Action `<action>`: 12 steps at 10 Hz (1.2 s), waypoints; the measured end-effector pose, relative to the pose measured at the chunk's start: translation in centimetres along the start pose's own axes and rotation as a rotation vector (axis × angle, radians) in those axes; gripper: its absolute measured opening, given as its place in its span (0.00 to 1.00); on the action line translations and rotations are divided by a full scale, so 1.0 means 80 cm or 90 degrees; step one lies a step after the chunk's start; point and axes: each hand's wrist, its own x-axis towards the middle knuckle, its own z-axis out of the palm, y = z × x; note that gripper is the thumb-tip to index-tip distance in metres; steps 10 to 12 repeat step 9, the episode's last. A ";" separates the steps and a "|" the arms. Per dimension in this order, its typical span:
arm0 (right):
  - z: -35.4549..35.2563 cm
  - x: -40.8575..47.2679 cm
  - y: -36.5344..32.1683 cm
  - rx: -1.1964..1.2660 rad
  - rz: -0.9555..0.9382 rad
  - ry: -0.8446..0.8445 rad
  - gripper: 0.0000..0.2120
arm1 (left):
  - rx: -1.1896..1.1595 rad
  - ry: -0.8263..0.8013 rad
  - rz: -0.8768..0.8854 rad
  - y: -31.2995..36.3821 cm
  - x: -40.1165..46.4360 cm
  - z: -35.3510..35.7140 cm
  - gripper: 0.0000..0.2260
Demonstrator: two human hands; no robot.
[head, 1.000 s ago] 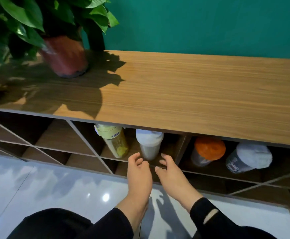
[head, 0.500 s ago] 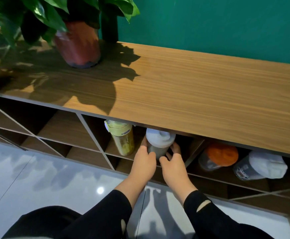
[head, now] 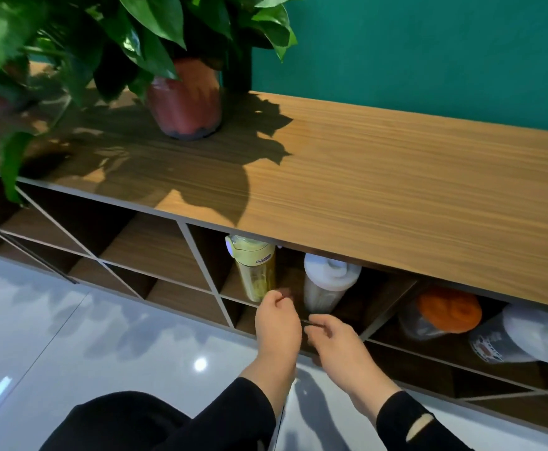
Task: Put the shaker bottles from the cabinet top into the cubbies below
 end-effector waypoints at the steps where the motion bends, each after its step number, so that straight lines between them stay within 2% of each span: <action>1: 0.020 0.004 -0.013 -0.016 -0.031 -0.050 0.20 | -0.130 0.136 -0.070 -0.005 0.009 -0.022 0.11; 2: 0.038 0.011 -0.029 0.015 -0.073 -0.057 0.23 | -0.196 0.172 -0.068 0.008 0.027 -0.042 0.19; 3: 0.052 0.025 -0.041 0.052 -0.094 -0.055 0.26 | -0.158 0.125 -0.027 0.023 0.046 -0.054 0.25; 4: 0.066 0.038 -0.051 0.072 -0.109 -0.076 0.29 | -0.131 0.046 -0.020 0.022 0.059 -0.060 0.26; 6: 0.078 0.064 -0.057 0.118 -0.107 -0.029 0.32 | -0.093 0.002 0.000 0.011 0.041 -0.054 0.23; 8: 0.073 0.069 -0.054 0.103 -0.114 -0.023 0.31 | -0.087 0.021 0.021 0.013 0.040 -0.052 0.23; 9: 0.077 0.058 -0.052 0.108 -0.115 -0.029 0.29 | -0.101 0.061 -0.007 0.007 0.036 -0.054 0.22; 12: 0.077 0.058 -0.052 0.108 -0.115 -0.029 0.29 | -0.101 0.061 -0.007 0.007 0.036 -0.054 0.22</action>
